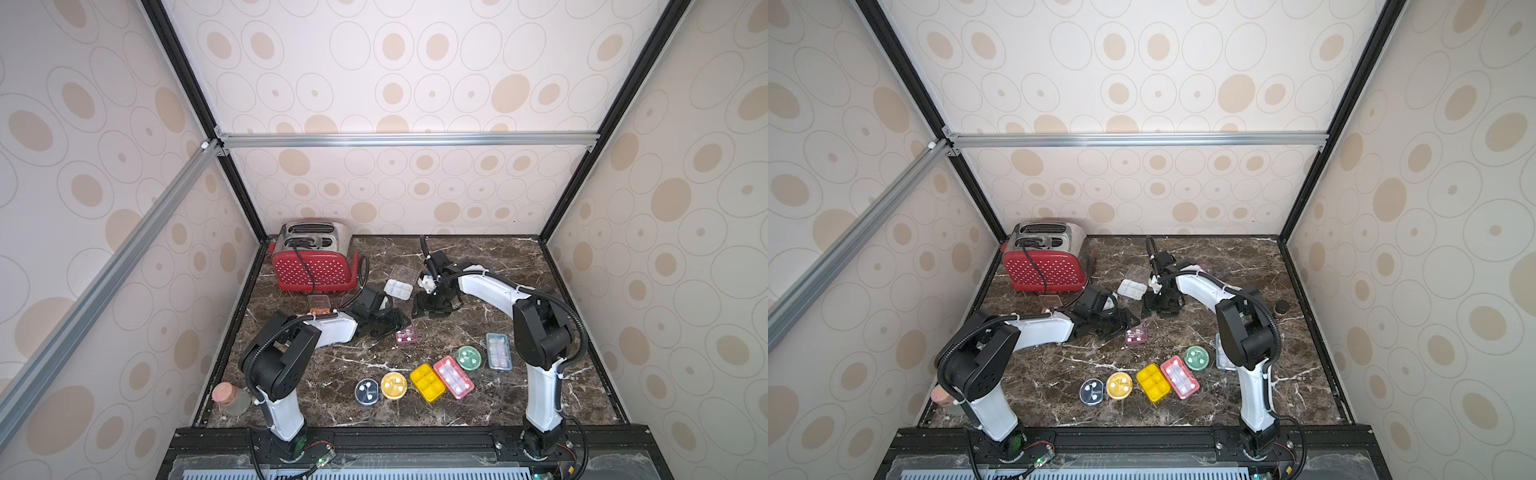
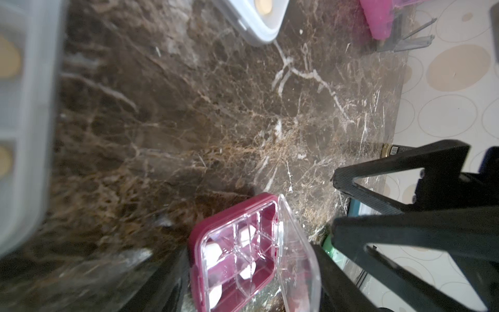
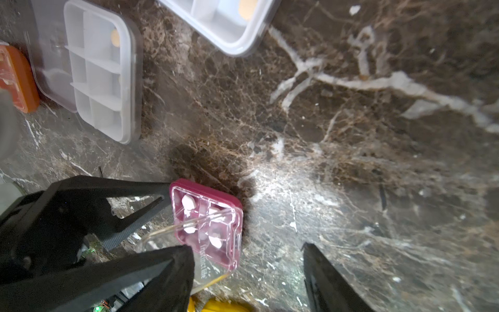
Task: Close pillboxes
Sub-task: Close the lid on the pillbox.
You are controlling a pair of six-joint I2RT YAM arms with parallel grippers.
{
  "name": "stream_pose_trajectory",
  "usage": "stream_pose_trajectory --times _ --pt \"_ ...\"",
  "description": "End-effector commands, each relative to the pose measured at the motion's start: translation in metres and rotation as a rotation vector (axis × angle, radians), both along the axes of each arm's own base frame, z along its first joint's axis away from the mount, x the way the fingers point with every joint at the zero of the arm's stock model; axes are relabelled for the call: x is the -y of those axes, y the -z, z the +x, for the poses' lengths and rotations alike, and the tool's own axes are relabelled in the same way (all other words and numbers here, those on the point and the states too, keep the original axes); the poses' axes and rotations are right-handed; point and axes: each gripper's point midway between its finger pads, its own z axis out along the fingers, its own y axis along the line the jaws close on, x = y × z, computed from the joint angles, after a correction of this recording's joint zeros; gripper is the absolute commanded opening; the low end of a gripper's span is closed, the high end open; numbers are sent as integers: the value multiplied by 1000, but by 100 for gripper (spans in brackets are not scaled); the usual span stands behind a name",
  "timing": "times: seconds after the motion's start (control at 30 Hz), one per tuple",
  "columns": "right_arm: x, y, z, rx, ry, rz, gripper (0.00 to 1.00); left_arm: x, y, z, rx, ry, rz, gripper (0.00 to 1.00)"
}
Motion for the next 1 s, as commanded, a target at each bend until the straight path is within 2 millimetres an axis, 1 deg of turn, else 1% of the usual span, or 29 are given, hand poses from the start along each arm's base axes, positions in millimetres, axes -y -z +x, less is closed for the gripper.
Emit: stream_pose_trajectory --times 0.0,0.13,0.27,0.37,0.47,0.63,0.77,0.87,0.97 --pt "-7 7 -13 -38 -37 1 65 3 6 1 -2 5 7 66" --pt "-8 18 -17 -64 -31 5 65 2 11 -2 -9 9 12 61" --pt "-12 20 -18 -72 -20 26 64 3 17 -5 -22 14 4 56" --pt "-12 22 -20 -76 -19 20 63 2 19 -6 -24 6 -2 52" --pt "-7 22 -19 -56 -31 -4 64 -1 23 -8 -32 8 14 48" --pt "1 16 -16 -17 -46 -48 68 -3 25 -9 -35 13 33 43" --pt "0 17 -18 -21 -39 -40 69 -5 29 -10 -41 16 48 42" --pt "-2 23 -19 -42 -47 -55 67 -11 38 -13 -53 25 90 43" --pt "-6 26 -23 -47 -64 -65 65 -13 42 -16 -60 33 108 43"
